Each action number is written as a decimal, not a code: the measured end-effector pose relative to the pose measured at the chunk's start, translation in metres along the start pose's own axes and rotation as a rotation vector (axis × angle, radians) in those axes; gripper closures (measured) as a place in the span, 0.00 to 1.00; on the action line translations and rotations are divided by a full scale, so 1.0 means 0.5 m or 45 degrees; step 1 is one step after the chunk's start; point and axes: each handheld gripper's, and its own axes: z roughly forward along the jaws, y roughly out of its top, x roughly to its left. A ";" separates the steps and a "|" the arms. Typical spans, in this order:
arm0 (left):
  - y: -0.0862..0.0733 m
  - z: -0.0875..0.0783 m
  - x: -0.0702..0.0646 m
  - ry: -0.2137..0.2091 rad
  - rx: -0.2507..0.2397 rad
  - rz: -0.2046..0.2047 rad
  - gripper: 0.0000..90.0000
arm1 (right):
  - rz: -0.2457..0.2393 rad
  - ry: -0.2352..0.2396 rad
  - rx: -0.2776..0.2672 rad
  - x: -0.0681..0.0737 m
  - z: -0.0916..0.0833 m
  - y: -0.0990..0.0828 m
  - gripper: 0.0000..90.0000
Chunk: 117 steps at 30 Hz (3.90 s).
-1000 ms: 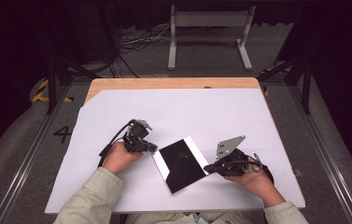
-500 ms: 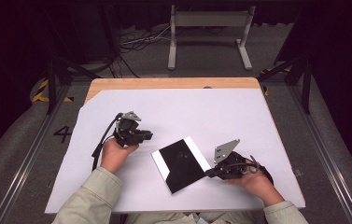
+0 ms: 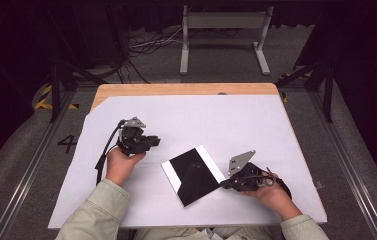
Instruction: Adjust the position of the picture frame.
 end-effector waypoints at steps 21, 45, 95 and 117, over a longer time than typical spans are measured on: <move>-0.062 -0.064 0.020 0.108 -0.020 -0.093 0.87 | 0.134 -0.193 -0.037 -0.075 0.048 0.061 1.00; -0.122 -0.087 0.015 0.105 0.073 -0.149 0.90 | 0.294 -0.306 -0.113 -0.116 0.085 0.121 1.00; -0.092 0.029 -0.085 -0.367 0.404 0.042 1.00 | 0.498 -0.493 -0.372 -0.146 -0.134 0.024 1.00; -0.060 -0.015 -0.088 -0.237 0.280 0.131 0.90 | 0.456 -0.475 -0.376 -0.130 -0.148 0.020 0.99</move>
